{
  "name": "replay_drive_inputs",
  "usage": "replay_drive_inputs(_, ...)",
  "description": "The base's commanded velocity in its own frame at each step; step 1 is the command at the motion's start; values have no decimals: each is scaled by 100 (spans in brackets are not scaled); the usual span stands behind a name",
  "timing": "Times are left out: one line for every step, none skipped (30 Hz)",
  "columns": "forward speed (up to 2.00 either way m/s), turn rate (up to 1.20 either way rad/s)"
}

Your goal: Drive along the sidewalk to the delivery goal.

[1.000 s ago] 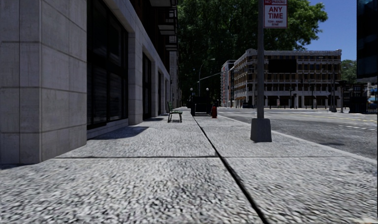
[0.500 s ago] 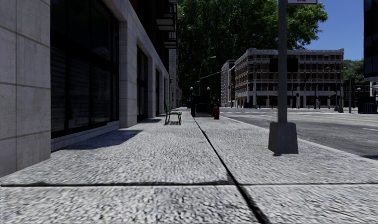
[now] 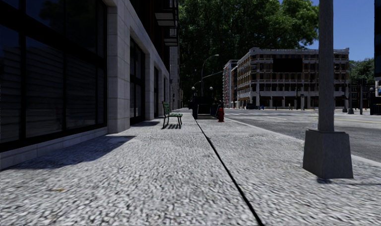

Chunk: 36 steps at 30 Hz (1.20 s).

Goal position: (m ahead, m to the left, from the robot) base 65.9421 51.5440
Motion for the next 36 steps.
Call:
replay_drive_inputs(200, -16)
replay_drive_inputs(200, -16)
replay_drive_inputs(200, -16)
replay_drive_inputs(200, -18)
replay_drive_inputs(200, -18)
replay_drive_inputs(200, -22)
replay_drive_inputs(200, -24)
replay_drive_inputs(200, -24)
replay_drive_inputs(200, -24)
replay_drive_inputs(200, -24)
replay_drive_inputs(200, -24)
replay_drive_inputs(200, -24)
replay_drive_inputs(200, -24)
replay_drive_inputs(200, -24)
replay_drive_inputs(200, -26)
replay_drive_inputs(200, -32)
replay_drive_inputs(200, -34)
replay_drive_inputs(200, -34)
replay_drive_inputs(200, -34)
replay_drive_inputs(200, -33)
replay_drive_inputs(200, -24)
replay_drive_inputs(200, -10)
replay_drive_inputs(200, -10)
replay_drive_inputs(200, -3)
replay_drive_inputs(200, 0)
replay_drive_inputs(200, 0)
replay_drive_inputs(200, 0)
replay_drive_inputs(200, 0)
replay_drive_inputs(200, 0)
replay_drive_inputs(200, 0)
replay_drive_inputs(200, 0)
replay_drive_inputs(200, 0)
replay_drive_inputs(200, 0)
replay_drive_inputs(200, 0)
replay_drive_inputs(200, 0)
replay_drive_inputs(200, 0)
